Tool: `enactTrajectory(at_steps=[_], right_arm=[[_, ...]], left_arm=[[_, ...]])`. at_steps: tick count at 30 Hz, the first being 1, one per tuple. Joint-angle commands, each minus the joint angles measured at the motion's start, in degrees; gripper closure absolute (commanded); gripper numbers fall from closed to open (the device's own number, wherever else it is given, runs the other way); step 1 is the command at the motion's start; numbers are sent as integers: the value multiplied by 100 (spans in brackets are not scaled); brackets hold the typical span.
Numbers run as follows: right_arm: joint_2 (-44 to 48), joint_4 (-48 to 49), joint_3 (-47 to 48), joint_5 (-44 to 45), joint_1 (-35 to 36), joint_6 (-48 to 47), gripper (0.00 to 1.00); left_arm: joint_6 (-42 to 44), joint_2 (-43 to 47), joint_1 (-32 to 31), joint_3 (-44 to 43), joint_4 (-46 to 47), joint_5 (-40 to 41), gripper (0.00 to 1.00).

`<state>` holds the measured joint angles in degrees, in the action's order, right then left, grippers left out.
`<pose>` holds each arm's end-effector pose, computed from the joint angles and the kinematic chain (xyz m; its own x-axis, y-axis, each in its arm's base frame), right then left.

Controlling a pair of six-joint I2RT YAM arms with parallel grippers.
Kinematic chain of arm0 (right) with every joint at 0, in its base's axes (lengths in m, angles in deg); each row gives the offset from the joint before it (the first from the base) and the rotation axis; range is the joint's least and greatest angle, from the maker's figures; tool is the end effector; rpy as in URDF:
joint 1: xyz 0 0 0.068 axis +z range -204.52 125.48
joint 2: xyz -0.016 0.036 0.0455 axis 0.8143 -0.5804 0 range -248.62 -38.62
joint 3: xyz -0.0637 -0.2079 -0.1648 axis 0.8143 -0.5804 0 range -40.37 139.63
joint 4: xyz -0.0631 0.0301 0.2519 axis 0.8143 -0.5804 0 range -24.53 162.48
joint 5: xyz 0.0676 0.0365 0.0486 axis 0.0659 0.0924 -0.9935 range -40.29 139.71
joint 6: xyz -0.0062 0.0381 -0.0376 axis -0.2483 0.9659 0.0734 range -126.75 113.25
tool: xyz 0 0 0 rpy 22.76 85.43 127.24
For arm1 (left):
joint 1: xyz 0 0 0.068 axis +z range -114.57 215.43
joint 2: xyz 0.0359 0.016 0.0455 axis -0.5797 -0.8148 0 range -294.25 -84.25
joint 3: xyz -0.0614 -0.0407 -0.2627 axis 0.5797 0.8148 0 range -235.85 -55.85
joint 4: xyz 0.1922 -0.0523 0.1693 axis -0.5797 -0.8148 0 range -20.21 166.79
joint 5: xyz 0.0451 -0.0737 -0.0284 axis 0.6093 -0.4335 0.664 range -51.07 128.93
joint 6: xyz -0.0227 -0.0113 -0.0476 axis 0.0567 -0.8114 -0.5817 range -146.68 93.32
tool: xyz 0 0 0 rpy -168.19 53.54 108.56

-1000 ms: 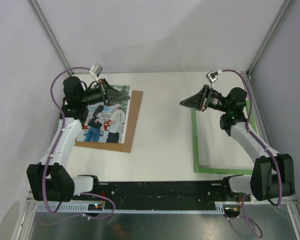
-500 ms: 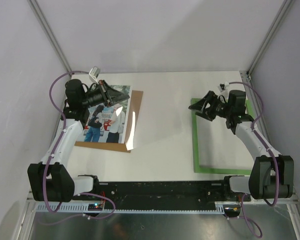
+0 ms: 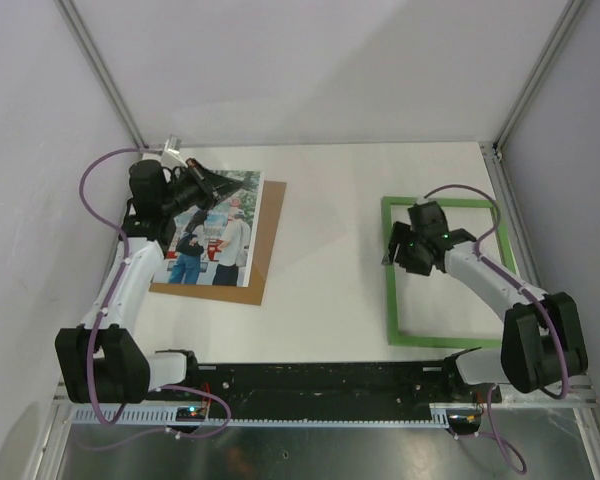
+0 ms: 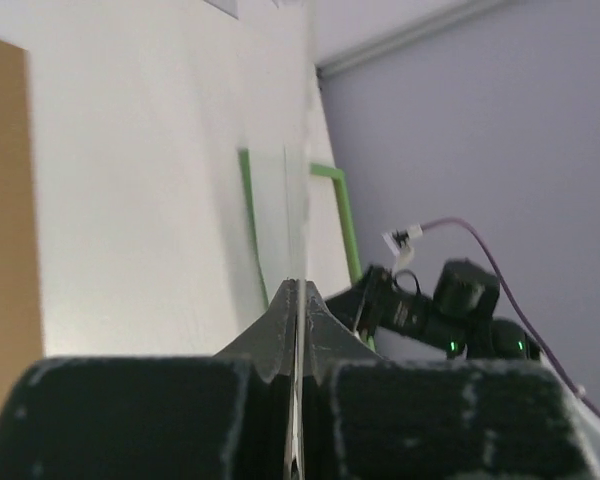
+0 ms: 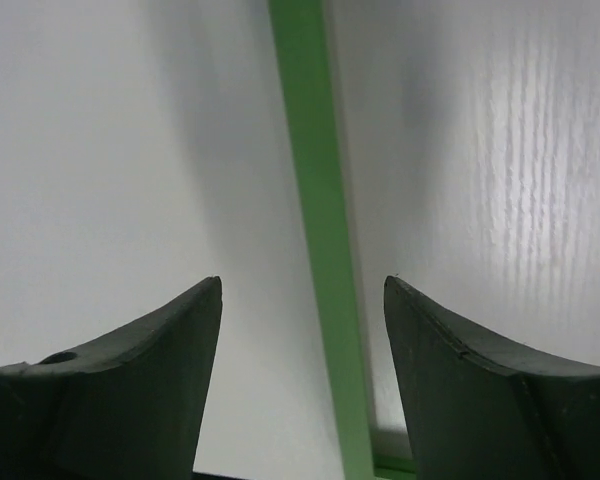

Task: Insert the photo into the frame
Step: Pick up the frame body from the center of the board.

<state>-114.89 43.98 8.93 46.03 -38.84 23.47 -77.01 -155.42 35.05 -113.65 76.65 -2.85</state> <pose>0.2544 0.0740 0.2221 -0.8387 0.2863 -0.4633 0.1358 0.9338 0.3311 0.2845 -0.0256 0.3417 -0.6515 -0.5697 -0.5010 0.2370 0.4745 -0.8478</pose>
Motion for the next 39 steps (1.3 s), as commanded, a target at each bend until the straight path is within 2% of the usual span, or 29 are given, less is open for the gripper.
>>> enactTrajectory(at_steps=[1,5,10,15,17,20,22,33,39], right_arm=[[-390,-511,229,1669,593,-57,32],[-767,-409,228,1991,951,3,40],[-1226,-230,229,2057,1194,45,52],[-1581,-106,227,2114,1370,33,55],[-1704,-56,229,2079,1388,14,63],[-1745,-126,352,1964,1390,-40,91],[-1677,-323,634,1855,1393,-88,98],[-862,-1327,3204,564,1539,67,100],[-719,-976,4176,-856,1507,605,100]], left_arm=[[311,280,248,-460,-305,1128,100],[312,313,296,-631,-426,1616,100],[332,323,335,-820,-498,1856,100],[387,333,393,-884,-559,1948,100],[408,352,415,-883,-579,1979,100],[464,406,471,-894,-627,2012,100],[500,459,520,-898,-673,2072,100],[891,986,736,-907,-1138,3223,100],[973,1152,762,-995,-1186,3656,100]])
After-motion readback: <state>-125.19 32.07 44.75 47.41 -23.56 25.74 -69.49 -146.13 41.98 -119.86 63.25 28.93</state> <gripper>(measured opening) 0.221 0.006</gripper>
